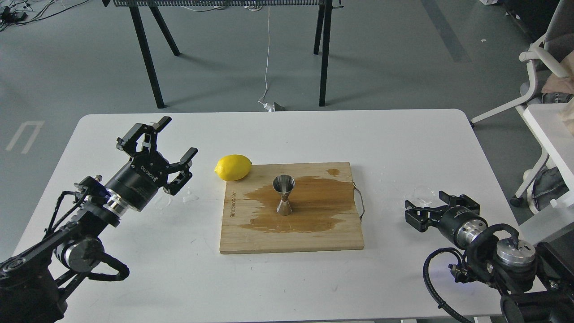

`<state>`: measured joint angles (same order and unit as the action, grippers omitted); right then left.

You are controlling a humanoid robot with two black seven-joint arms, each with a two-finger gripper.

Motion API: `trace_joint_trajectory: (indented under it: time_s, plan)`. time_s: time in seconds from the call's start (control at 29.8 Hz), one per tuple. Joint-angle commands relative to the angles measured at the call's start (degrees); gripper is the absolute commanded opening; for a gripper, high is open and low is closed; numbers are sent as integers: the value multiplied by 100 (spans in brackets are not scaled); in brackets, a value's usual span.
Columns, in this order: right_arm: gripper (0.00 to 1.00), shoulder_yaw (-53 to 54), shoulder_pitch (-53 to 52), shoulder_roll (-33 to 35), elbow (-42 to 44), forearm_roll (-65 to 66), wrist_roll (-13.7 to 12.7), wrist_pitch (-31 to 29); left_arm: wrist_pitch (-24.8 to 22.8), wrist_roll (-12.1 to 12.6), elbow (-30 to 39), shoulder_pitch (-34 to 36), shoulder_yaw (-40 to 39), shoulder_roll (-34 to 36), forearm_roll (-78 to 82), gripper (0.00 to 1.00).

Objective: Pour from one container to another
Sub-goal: 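Raise the right gripper toward the board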

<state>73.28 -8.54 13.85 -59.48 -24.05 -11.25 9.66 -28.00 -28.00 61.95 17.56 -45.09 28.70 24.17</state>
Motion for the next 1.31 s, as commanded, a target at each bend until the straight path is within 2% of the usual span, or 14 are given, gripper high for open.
trace_joint_trajectory:
  time_s: [0.0,0.44,0.71,1.07,1.28]
  plan:
    - [88,-41,-16,-23,68,5,0,27,0,0,-8,-7,9,13,0,92]
    - [73,-77,-34,-32,77,23,9,19,0,0,-122,-16,9,-5,0,92]
    - [57,-77,-25,-85,68,40,1,-34,0,0,-139,-16,9,13,0,92]
    - [50,-77,2,-85,33,58,0,-69,0,0,-245,-16,8,-5,0,92]
    - [42,-77,2,-85,42,67,18,-96,0,0,-254,-16,9,-14,8,92]
